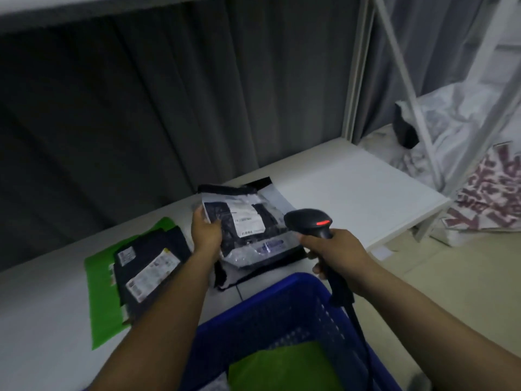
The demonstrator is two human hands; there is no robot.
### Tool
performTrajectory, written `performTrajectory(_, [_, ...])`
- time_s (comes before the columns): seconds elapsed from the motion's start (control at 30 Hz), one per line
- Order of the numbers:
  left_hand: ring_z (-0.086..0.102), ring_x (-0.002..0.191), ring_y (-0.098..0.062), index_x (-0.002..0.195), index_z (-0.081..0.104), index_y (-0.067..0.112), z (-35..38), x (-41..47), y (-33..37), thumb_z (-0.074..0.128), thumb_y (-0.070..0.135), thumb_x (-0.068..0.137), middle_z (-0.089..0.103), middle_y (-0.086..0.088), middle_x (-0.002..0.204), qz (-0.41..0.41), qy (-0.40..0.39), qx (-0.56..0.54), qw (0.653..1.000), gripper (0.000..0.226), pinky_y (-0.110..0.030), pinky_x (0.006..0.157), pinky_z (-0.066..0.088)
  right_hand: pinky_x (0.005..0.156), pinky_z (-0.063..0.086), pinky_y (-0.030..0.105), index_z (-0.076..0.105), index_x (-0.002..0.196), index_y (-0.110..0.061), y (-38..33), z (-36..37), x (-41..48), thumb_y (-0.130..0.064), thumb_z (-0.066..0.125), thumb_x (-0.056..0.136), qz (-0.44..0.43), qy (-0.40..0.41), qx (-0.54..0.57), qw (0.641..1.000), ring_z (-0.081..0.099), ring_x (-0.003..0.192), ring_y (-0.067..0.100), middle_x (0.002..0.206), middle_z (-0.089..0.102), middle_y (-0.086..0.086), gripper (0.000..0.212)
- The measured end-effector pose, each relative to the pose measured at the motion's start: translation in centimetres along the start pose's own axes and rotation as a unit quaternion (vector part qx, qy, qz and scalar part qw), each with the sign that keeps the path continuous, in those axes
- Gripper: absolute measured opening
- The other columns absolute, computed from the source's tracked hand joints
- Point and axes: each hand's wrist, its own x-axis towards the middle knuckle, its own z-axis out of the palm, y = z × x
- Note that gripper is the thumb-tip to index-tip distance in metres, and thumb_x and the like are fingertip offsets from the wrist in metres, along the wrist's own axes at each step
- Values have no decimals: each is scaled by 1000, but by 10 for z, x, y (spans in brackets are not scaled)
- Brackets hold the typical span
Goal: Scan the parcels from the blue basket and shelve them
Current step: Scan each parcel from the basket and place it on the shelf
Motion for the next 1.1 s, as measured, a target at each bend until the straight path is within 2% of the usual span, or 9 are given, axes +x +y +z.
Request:
performTrajectory(0.13, [54,113,-28,144,36,11,14,22,-34,60,29,85,53,-9,128,24,-71,208,975,66,-32,100,43,47,48,29,65,92,4,-1,-1,4,-23,71,87,18,-18,16,1000,54,43,19,78,66,16,28])
performTrajectory(0.2, [48,121,-35,136,48,7,14,29,-52,57,40,79,49,-22,135,-10,-165,378,911,66,-38,105,40,45,47,27,64,92,1,-2,-2,4,-25,71,87,18,-27,4,999,53,41,17,81,66,16,27])
performTrajectory(0.27, [45,125,-33,137,48,11,12,27,-63,59,29,87,46,-20,139,-38,-258,496,828,55,-40,108,38,45,48,27,64,92,-2,-2,-3,3,-27,72,86,19,-33,-12,999,53,42,16,84,67,15,27])
performTrajectory(0.37, [49,120,-28,138,47,14,8,21,-66,55,25,93,50,-14,136,-30,-312,533,786,47,-36,105,41,48,50,29,65,92,-4,-1,-4,2,-30,72,85,13,-38,-37,999,55,47,19,86,67,14,28])
performTrajectory(0.53, [49,120,-27,130,55,14,-18,-4,-47,56,35,93,48,-13,137,38,-290,522,801,43,-29,101,39,50,52,30,65,91,-5,-1,-2,-6,-31,72,84,-12,-40,-82,996,59,50,21,90,71,17,28])
performTrajectory(0.73, [44,129,-28,132,57,8,-99,-100,-48,63,18,92,49,-13,137,98,-248,417,869,41,-23,102,31,48,50,29,65,80,-7,8,34,-33,-34,74,83,-61,-49,-131,988,60,47,23,78,71,14,29])
performTrajectory(0.83, [45,130,-28,127,61,13,-157,-155,-75,65,14,91,50,-13,139,114,-221,415,875,36,-24,107,29,46,50,28,59,71,-13,32,69,-59,-31,74,83,-52,-83,-131,987,59,44,19,65,64,8,27])
performTrajectory(1.03, [57,114,-21,125,61,6,-256,-248,-172,57,21,90,60,-15,128,-52,-208,371,904,38,-17,96,37,51,45,25,61,73,-12,111,129,-99,-37,75,82,-22,-189,-281,941,57,45,15,60,63,10,30])
performTrajectory(1.1, [56,118,-25,136,52,8,-276,-260,-207,60,19,92,57,-15,132,-117,-239,395,879,46,-17,93,38,50,43,21,58,71,-17,137,140,-108,-31,75,83,-17,-218,-302,928,56,47,12,62,61,5,25])
